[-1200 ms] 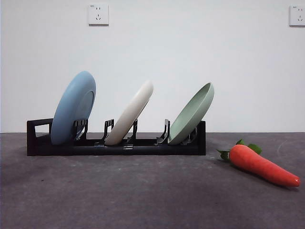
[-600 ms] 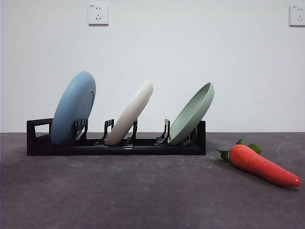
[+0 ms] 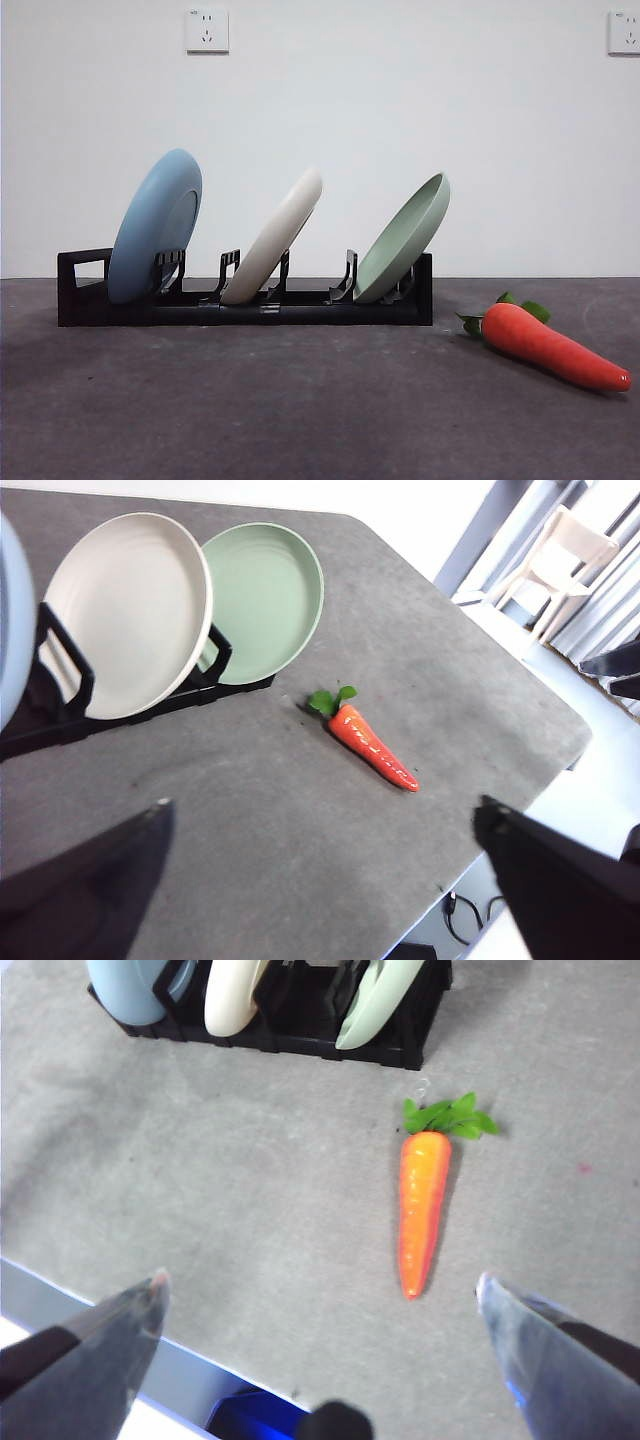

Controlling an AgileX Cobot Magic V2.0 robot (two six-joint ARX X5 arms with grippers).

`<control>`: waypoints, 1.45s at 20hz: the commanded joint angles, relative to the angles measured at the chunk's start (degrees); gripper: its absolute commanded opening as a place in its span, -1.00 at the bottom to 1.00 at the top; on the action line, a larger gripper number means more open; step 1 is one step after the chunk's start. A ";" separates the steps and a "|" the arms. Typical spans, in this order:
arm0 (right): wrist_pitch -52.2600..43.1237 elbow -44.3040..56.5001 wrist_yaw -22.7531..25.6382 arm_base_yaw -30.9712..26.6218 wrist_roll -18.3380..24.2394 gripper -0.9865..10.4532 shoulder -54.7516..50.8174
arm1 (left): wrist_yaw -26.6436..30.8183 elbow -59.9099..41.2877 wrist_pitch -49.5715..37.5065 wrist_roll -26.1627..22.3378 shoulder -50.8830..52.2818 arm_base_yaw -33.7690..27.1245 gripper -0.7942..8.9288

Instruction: Take the green plate from the plate rack,put the plate on the table,take the carrot from the table,put the carrot in the plate

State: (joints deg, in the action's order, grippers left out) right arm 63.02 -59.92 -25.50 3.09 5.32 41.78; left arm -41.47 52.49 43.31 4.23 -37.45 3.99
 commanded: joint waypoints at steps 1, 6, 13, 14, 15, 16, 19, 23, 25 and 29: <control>-0.28 -0.20 -0.13 0.09 0.04 0.38 -0.02 | 1.60 1.64 -2.86 1.18 -3.13 3.98 0.33; -0.07 -0.20 -0.11 0.09 0.04 0.38 0.59 | 11.47 8.79 -9.57 1.86 -15.37 19.12 0.33; 0.81 -0.20 -0.04 0.09 0.07 0.38 0.59 | 24.87 25.29 -19.85 -0.37 -40.28 34.91 0.33; 1.27 -0.20 0.00 0.09 0.09 0.38 0.59 | 26.47 28.11 -20.68 -1.16 -44.04 35.85 0.33; 1.64 -0.20 0.07 0.09 0.09 0.38 0.59 | 26.95 30.80 -21.64 -1.55 -47.71 36.57 0.33; 1.90 -0.20 0.07 0.09 0.07 0.38 0.59 | 27.30 33.31 -22.75 -1.57 -51.34 36.94 0.33; 2.23 -0.20 0.07 0.09 0.07 0.38 0.59 | 29.20 39.52 -26.16 -2.62 -61.33 37.38 0.33; 2.36 -0.20 0.07 0.09 0.04 0.38 0.59 | 30.36 41.03 -35.85 -2.78 -70.86 37.40 0.33; 2.64 -0.20 0.07 0.09 0.07 0.38 0.59 | 32.35 41.03 -39.26 -2.84 -74.34 37.40 0.33; 2.75 -0.20 0.07 0.09 0.04 0.38 0.59 | 34.42 41.03 -43.54 -3.21 -79.23 37.46 0.33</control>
State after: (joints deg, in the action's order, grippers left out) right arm 66.00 -59.94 -25.47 3.09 5.32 42.41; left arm -7.29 93.47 0.58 1.87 -115.94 41.28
